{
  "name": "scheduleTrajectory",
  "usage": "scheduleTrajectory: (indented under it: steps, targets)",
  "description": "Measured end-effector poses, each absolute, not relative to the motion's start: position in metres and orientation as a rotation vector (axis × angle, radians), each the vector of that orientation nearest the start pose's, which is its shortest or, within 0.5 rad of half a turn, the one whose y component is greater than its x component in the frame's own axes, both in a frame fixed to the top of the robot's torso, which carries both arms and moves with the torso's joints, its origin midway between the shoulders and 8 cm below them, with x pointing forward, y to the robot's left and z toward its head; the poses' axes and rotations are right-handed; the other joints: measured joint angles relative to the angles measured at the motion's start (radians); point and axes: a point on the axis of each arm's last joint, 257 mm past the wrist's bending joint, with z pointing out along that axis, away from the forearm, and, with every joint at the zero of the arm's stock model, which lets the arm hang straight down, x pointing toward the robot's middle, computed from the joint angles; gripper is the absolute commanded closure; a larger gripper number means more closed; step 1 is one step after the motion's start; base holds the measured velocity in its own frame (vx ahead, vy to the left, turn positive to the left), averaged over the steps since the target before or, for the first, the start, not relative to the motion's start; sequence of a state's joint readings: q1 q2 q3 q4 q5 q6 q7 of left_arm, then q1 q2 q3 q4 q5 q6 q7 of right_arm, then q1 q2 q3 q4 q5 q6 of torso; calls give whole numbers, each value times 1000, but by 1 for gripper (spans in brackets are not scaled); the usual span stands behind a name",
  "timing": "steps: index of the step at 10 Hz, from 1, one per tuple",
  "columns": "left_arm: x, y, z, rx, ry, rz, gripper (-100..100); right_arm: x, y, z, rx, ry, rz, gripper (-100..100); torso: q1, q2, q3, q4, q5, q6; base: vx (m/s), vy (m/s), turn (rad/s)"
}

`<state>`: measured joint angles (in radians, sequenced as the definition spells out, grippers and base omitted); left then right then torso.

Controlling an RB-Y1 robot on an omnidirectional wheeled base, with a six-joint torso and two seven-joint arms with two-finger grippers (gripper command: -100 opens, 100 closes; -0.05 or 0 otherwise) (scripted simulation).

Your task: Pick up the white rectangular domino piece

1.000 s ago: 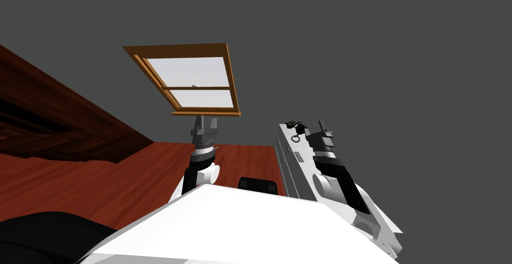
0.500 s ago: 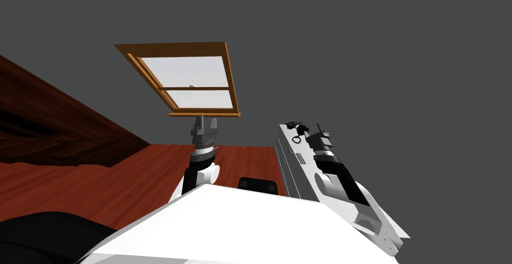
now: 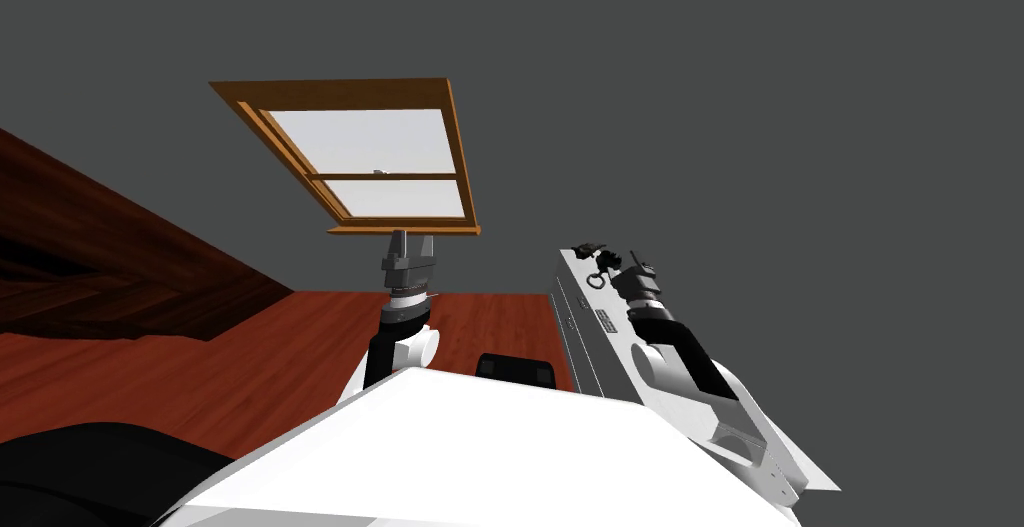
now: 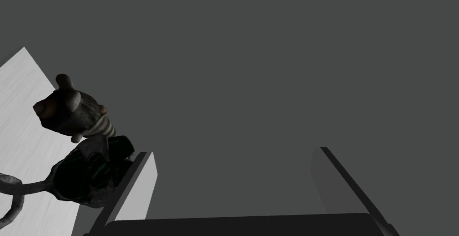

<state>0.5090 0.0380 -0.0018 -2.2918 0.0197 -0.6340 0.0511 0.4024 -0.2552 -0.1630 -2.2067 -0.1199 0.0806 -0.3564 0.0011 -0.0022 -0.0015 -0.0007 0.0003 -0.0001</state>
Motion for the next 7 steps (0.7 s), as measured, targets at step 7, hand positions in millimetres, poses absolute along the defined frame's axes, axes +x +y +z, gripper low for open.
scheduleTrajectory:
  steps: [7]
  targets:
    - [317,273,50,-548,524,-1395,0,434,-389,-131,1414,955,1247,-100,0,-2,-1,0,0,0,52,32,-33]
